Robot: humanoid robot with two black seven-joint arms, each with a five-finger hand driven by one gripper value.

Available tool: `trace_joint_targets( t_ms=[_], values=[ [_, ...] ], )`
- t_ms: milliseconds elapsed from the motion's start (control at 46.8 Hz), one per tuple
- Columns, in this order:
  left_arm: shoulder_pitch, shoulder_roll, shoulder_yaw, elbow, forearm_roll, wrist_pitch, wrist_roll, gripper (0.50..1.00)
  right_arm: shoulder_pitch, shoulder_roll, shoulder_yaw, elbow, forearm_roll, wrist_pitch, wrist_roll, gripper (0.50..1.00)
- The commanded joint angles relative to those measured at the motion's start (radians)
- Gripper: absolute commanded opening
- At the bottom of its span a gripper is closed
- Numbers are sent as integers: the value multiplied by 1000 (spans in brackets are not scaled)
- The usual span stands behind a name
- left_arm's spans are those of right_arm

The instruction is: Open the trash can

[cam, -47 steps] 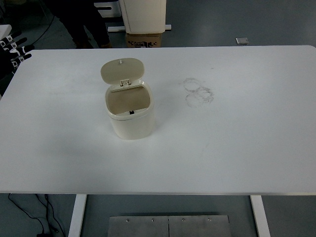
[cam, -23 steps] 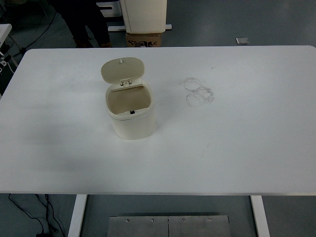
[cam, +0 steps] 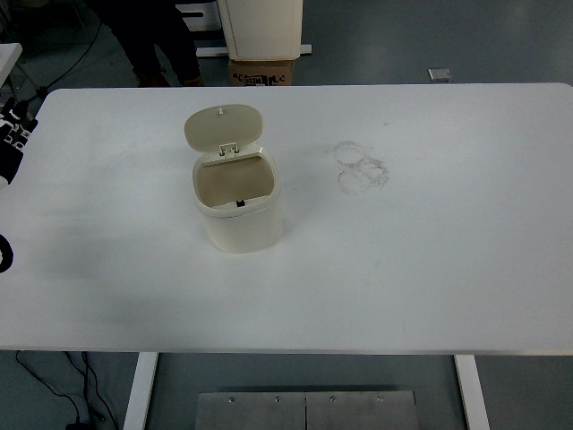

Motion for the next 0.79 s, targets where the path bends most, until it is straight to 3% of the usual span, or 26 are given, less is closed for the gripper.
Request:
trace_joint_targets(
  t_ms=[0, 769],
  values=[
    [1, -3, 0, 8, 0, 2, 0, 1000, 0, 0, 0, 0, 0, 0, 0, 991],
    [52, -17, 0, 16, -19, 4, -15, 1000, 0, 0, 0, 0, -1, 0, 0, 991]
  ],
)
